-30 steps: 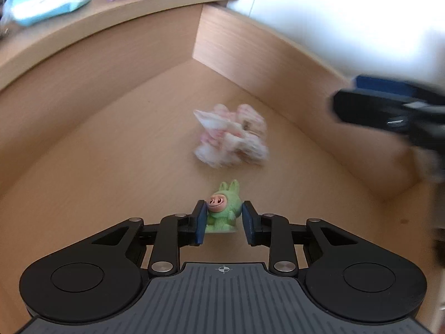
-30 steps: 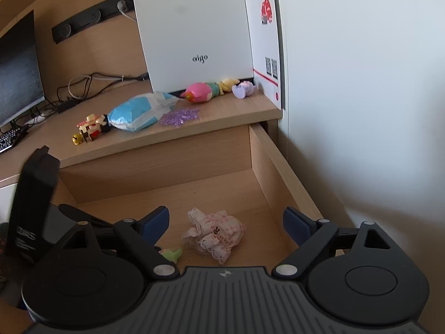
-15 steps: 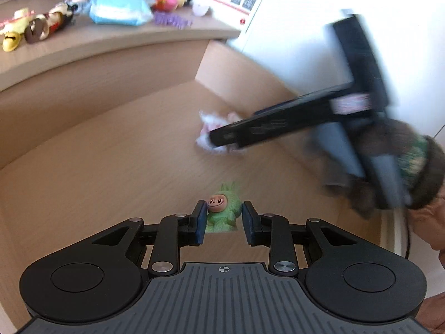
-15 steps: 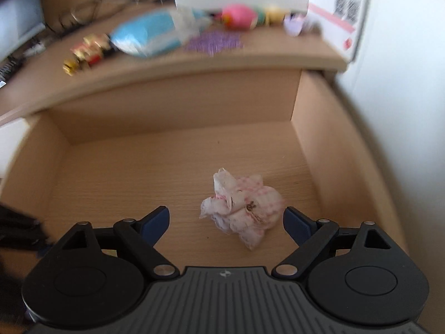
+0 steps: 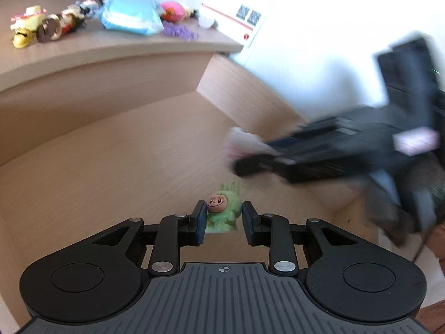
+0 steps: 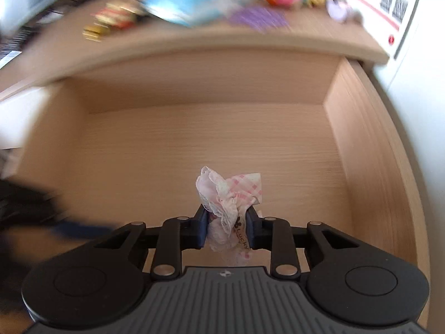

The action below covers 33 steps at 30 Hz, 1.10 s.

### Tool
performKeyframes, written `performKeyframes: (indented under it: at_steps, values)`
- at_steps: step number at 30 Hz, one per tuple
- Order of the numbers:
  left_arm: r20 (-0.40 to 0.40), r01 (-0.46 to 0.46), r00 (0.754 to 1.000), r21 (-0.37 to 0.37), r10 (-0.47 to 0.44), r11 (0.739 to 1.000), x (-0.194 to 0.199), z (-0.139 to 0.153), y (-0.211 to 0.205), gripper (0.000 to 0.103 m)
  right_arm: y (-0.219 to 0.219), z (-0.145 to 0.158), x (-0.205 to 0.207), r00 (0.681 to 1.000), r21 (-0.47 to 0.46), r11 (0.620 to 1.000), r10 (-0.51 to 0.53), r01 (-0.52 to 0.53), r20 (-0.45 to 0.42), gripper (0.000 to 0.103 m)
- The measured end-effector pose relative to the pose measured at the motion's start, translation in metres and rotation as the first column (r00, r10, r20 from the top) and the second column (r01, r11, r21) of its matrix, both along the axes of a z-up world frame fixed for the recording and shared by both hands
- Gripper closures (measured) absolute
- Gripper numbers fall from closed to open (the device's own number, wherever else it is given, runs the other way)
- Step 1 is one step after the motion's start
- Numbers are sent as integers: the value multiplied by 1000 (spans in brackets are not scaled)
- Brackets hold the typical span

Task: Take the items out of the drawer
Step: 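Grasp the white-pink tissue bundle with the right tool while the left tool lifts the green figure, then place the tissue bundle and green figure on the desktop with both tools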

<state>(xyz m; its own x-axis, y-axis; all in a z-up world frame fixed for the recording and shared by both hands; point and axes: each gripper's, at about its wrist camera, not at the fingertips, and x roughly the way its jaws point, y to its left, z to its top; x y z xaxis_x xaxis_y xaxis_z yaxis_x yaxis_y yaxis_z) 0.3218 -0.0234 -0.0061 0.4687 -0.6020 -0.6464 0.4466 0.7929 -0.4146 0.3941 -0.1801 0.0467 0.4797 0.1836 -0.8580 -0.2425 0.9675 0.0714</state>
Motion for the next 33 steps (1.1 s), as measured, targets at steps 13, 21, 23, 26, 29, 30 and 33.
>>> performKeyframes:
  at_steps: [13,21,23,26,29,30,33]
  values:
    - [267,-414,876,-12,402,910,136,129,59,72,-27,71,-55,967,105,994,8,-36,256,77]
    - [149,-485,870,84,471,870,188,94,60,73,-37,52,-52,972,143,990,-28,-6,234,77]
    - [180,-486,862,19,475,874,174,102,65,73,-41,51,-51,972,137,990,-39,7,231,77]
    - [255,-441,862,-53,439,896,139,108,56,73,-46,50,-47,971,131,991,-58,28,230,77]
    - [248,-337,903,-98,351,936,87,95,41,73,-48,50,-36,970,139,989,-75,43,232,77]
    - [221,-287,927,-104,304,952,68,82,35,73,-47,51,-31,969,139,989,-82,50,235,77]
    - [101,-179,977,-93,188,980,33,38,18,73,-40,57,-6,958,117,991,-100,70,269,76]
